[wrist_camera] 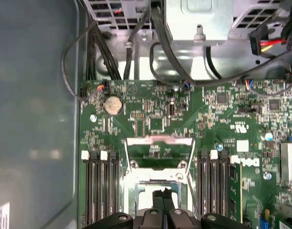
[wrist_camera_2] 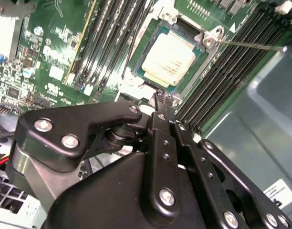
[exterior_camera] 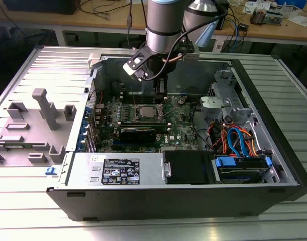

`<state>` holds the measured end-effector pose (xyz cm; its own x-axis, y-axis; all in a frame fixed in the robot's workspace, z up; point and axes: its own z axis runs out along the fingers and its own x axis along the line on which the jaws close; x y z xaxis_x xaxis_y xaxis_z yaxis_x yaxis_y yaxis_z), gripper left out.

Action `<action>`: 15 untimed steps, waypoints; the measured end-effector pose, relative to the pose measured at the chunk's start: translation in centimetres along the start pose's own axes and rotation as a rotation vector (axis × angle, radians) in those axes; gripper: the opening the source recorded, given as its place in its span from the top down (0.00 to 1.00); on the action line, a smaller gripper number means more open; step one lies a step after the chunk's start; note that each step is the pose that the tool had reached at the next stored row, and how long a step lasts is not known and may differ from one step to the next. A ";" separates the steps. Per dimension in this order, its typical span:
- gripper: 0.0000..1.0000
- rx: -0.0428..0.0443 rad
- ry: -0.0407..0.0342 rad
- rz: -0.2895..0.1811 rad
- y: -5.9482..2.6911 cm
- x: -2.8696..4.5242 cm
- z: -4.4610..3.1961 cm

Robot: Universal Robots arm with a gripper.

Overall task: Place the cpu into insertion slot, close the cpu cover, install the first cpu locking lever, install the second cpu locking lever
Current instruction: 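Close the cpu cover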

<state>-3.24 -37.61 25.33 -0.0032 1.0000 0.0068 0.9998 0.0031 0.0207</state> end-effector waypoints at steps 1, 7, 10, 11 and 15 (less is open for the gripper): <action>0.89 0.0001 0.0000 0.000 0.30 0.00 0.01; 0.89 0.0003 -0.0002 0.000 0.68 0.01 -0.98; 0.89 0.0006 -0.0001 0.000 1.76 0.00 -0.97; 0.89 0.0007 0.0000 0.000 2.18 0.00 -0.96; 0.89 0.0007 -0.0001 0.000 2.53 0.01 -1.38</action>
<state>-0.74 -37.61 26.77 -0.0029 1.0000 0.0067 0.9998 0.0028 0.0200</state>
